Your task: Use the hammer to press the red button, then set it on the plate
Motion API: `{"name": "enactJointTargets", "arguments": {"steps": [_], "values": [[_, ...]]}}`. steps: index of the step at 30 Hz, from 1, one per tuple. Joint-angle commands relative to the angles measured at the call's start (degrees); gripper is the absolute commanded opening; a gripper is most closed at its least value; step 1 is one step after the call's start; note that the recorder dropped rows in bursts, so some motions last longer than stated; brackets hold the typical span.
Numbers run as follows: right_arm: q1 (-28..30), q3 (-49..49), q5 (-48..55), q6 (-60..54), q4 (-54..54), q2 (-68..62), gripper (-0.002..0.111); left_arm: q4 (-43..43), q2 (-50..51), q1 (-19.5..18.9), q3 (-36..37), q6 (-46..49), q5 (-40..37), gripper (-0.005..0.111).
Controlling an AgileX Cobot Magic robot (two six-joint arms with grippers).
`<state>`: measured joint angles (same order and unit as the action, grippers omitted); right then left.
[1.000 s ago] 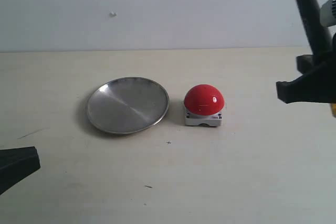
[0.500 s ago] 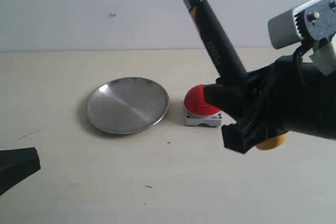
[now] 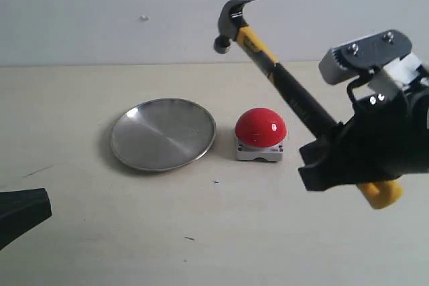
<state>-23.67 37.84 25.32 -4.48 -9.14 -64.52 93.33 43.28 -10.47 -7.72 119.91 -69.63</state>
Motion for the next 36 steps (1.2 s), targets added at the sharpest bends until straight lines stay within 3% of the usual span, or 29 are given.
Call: {"name": "enactJointTargets", "arguments": {"steps": [1,5,17,36], "values": [[0.48,10.89,14.67,20.60,23.09,-1.79,0.000,0.19,-0.18,0.26,-0.27,0.18,-0.33,0.000],[0.48,15.50,17.33,15.00,14.17,-7.64,0.000,0.19,-0.18,0.26,-0.27,0.18,-0.33,0.000],[0.48,17.75,15.54,19.70,15.31,-21.00,0.000,0.19,-0.18,0.26,-0.27,0.18,-0.33,0.000],[0.48,18.18,21.09,19.32,15.53,-16.77,0.000,0.19,-0.18,0.26,-0.27,0.18,-0.33,0.000]]}}
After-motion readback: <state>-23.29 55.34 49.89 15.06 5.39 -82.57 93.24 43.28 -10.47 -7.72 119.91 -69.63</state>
